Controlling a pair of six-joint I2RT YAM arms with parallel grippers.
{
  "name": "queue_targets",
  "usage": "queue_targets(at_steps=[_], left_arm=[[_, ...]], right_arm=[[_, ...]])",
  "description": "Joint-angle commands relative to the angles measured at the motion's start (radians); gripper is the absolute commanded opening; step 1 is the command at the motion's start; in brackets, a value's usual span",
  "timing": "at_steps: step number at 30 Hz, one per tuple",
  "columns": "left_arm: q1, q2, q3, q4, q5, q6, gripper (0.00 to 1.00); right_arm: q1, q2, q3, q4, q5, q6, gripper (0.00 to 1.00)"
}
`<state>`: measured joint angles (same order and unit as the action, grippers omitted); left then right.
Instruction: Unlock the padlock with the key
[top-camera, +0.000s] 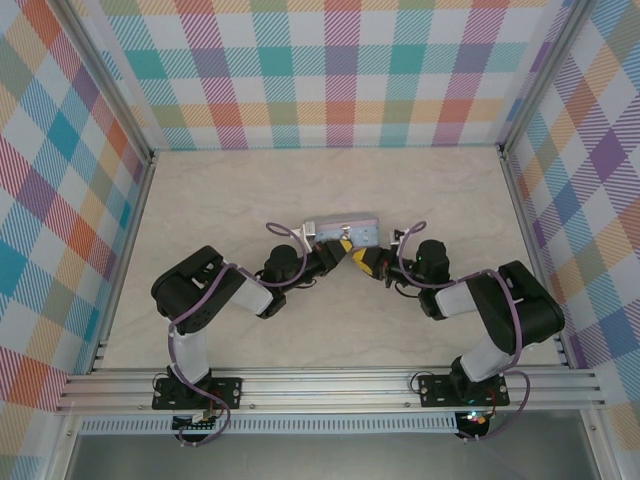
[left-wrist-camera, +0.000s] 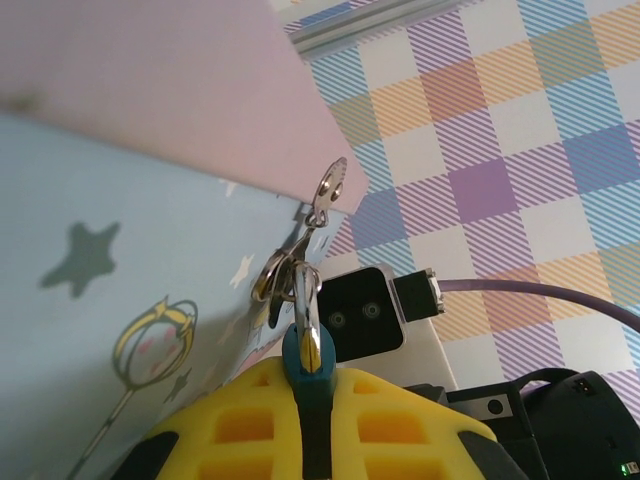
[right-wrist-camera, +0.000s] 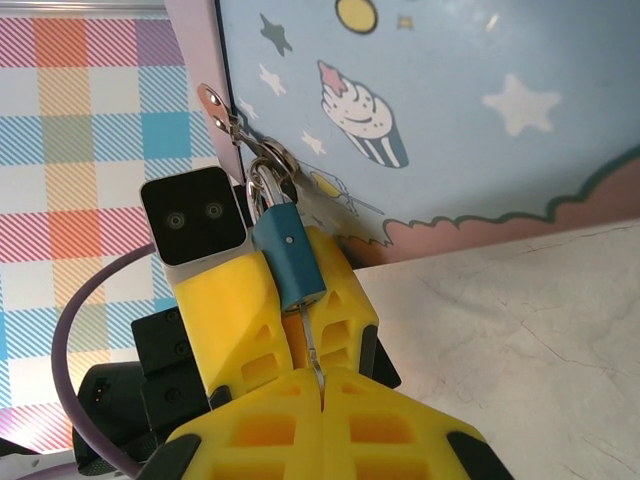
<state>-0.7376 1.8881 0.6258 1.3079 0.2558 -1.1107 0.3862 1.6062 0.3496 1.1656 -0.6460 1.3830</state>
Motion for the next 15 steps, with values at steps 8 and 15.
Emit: queue_targets(at_steps=[8, 15], left_arm=[[-0.049, 0.023, 0.026, 0.036, 0.095, 0.008, 0.00], [-0.050, 0.015, 0.023, 0.036, 0.094, 0.008, 0.00]], right_arm=[[0.057, 0.093, 0.066, 0.155, 0.087, 0.040, 0.04], [0.027, 0.087, 0.053, 0.164, 0.089, 0.041, 0.04]])
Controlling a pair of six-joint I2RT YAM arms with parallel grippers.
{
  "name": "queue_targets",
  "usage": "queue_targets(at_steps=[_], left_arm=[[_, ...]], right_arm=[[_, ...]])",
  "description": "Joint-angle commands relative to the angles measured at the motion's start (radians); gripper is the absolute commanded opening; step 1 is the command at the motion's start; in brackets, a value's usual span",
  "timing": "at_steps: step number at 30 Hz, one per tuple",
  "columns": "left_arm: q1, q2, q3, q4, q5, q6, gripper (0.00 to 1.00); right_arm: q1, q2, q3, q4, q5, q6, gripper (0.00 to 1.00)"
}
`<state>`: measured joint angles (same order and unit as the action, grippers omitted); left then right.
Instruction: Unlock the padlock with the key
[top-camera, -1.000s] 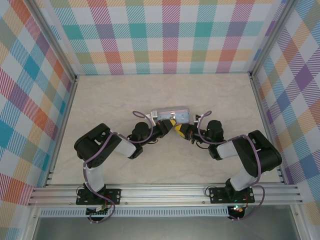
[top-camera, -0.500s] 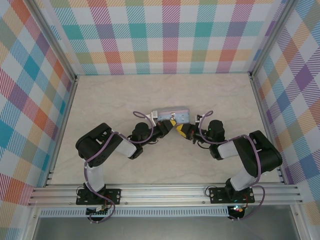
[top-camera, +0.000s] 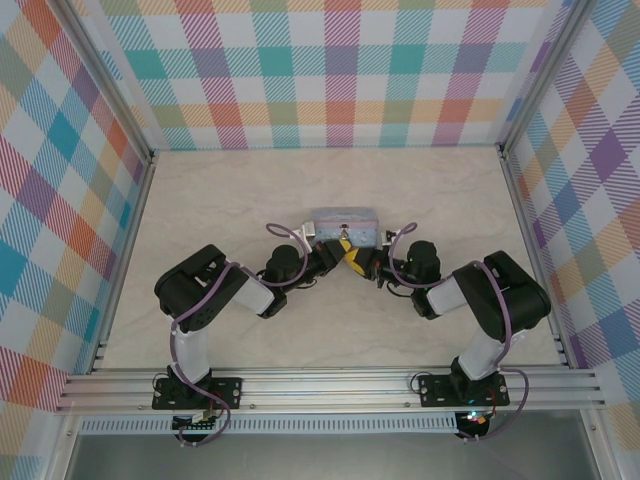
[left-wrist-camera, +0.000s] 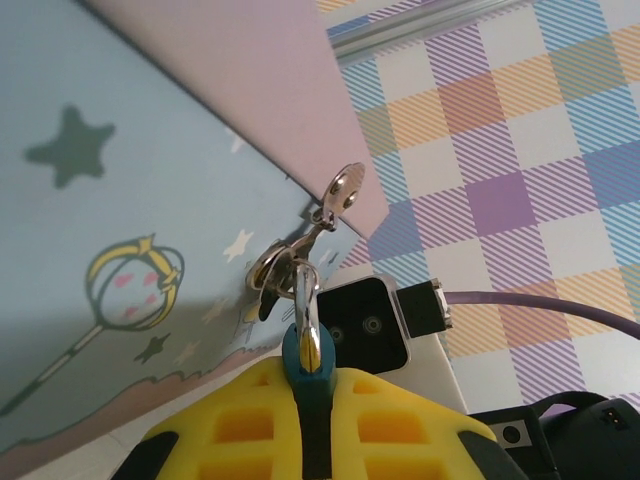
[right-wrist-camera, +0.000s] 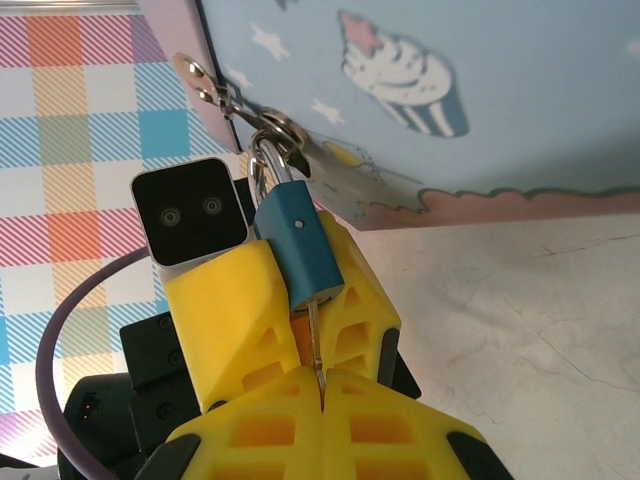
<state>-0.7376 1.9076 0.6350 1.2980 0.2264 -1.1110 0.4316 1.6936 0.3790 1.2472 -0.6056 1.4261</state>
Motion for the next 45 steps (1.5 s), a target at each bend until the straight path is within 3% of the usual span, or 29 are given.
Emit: queue_targets(at_steps=[1, 15, 31, 36, 45], left_arm=[[-0.050, -0.011, 0.007, 0.045, 0.121, 0.012, 0.00], [-0.049, -0.019, 0.009, 0.046, 0.123, 0.007, 0.00], [-0.050, 0.000, 0.013, 0.045, 0.125, 0.010, 0.00], [-0.052, 0.025, 0.034, 0.048, 0.124, 0.001, 0.00], [-0.060, 0.007, 0.028, 0.047, 0.126, 0.005, 0.00]], right_arm=[[-0.035, -0.008, 0.011, 0.084, 0.045, -0.005, 0.04], [-0.098, -0.103, -0.055, -0.026, 0.016, -0.062, 0.04], [-0.092, -0.082, -0.012, -0.005, 0.009, -0.048, 0.04], [-0.036, -0.076, -0.005, -0.018, 0.024, -0.047, 0.04], [-0.042, 0.018, 0.001, 0.091, 0.033, -0.019, 0.04]])
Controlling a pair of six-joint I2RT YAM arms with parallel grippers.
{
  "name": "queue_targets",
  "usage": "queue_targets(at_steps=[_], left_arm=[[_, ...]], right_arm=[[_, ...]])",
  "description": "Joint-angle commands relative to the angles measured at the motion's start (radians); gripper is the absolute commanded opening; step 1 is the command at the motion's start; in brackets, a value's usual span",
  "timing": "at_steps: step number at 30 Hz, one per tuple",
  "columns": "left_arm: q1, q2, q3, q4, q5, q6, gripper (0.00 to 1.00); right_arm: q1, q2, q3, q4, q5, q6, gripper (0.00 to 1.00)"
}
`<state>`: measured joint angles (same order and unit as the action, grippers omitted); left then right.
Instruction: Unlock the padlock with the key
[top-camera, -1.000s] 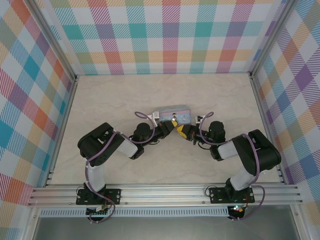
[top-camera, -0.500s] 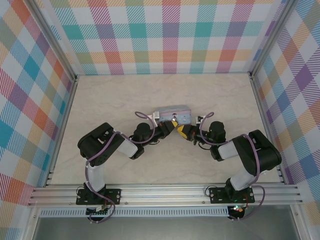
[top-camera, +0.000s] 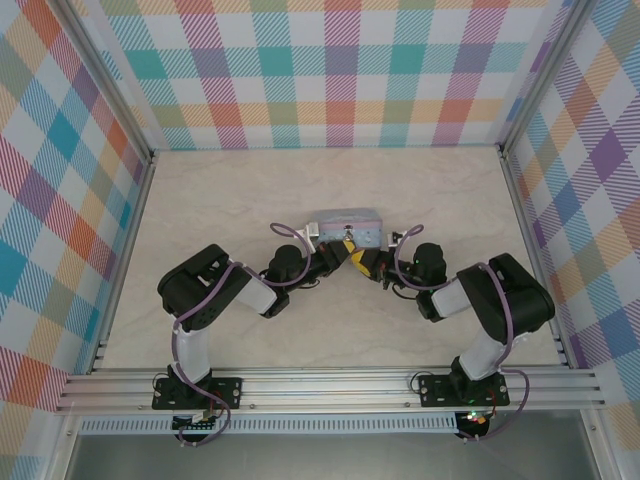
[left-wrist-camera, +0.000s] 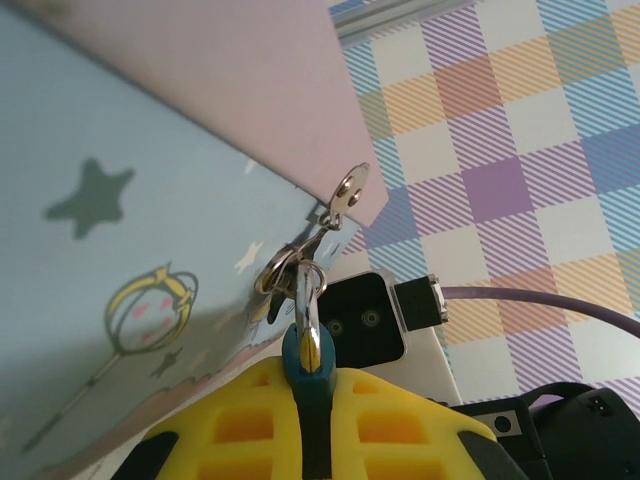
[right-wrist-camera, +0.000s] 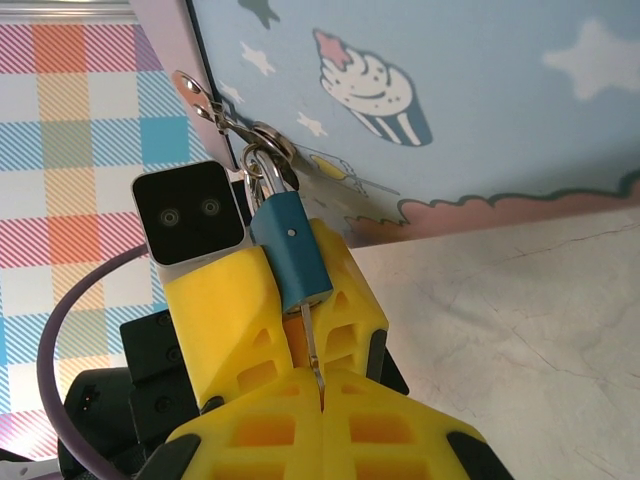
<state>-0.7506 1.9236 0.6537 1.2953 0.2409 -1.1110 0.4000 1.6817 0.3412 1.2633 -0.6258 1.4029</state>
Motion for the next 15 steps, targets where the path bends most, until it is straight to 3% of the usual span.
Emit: queue_targets(at_steps=[1, 15], left_arm=[[-0.048, -0.013, 0.006, 0.049, 0.112, 0.006, 0.00], [-0.048, -0.025, 0.020, 0.048, 0.120, -0.003, 0.00]], right_arm=[[-0.022, 0.034, 0.029, 0.088, 0.051, 0.008, 0.04], [-0.020, 0.121, 0.022, 0.143, 0.032, 0.008, 0.04]])
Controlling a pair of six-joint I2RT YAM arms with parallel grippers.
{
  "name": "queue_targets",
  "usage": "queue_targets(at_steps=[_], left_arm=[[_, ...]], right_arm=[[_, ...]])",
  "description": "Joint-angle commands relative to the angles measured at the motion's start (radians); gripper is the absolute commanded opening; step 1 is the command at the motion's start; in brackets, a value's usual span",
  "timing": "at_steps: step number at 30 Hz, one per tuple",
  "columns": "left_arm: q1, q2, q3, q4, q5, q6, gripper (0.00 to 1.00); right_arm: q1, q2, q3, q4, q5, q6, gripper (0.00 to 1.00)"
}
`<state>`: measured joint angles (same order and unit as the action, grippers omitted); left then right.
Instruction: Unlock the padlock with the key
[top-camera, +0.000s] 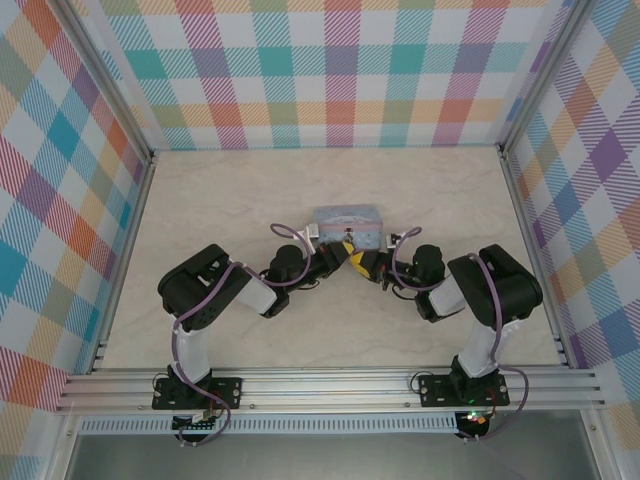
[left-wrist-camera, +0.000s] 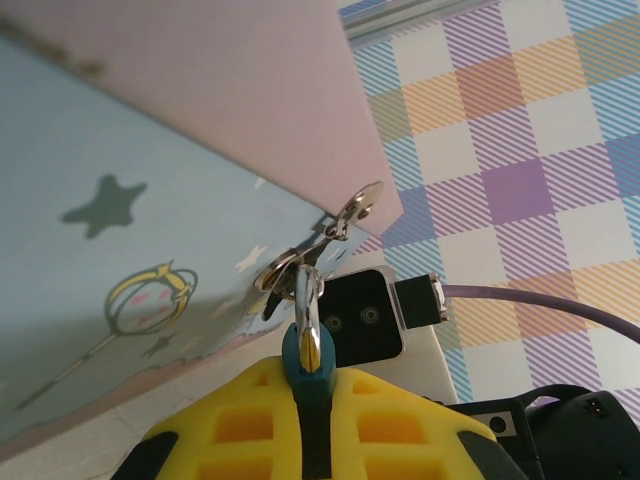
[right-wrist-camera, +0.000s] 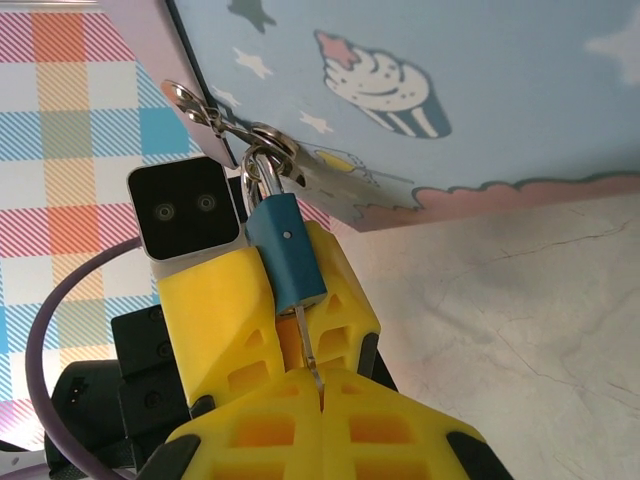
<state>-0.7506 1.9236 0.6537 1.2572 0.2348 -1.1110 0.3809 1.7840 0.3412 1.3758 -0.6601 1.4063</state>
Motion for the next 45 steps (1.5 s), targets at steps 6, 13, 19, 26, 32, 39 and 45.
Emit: queue_targets(at_steps=[6, 13, 19, 26, 32, 39, 45], left_arm=[[-0.048, 0.003, 0.007, 0.084, 0.117, 0.019, 0.00], [-0.048, 0.047, 0.005, 0.087, 0.116, 0.019, 0.00], [-0.049, 0.034, 0.005, 0.085, 0.120, 0.019, 0.00], [-0.047, 0.008, -0.009, 0.084, 0.112, 0.024, 0.00], [-0.046, 0.016, 0.004, 0.084, 0.106, 0.014, 0.00], [-0.046, 0.018, 0.004, 0.084, 0.089, 0.016, 0.00], [-0.046, 0.020, 0.007, 0.084, 0.080, 0.016, 0.00]], right_arm=[[-0.004, -0.078, 0.036, -0.048, 0.065, -0.014, 0.04], [-0.007, -0.158, 0.035, -0.150, 0.059, -0.049, 0.04], [-0.011, -0.128, 0.038, -0.117, 0.055, -0.041, 0.04], [-0.057, -0.143, -0.005, -0.132, 0.033, -0.055, 0.04], [-0.051, -0.139, -0.027, -0.112, 0.033, -0.044, 0.04], [-0.023, -0.156, -0.050, -0.121, 0.049, -0.037, 0.04], [-0.007, -0.149, -0.071, -0.102, 0.065, -0.028, 0.04]])
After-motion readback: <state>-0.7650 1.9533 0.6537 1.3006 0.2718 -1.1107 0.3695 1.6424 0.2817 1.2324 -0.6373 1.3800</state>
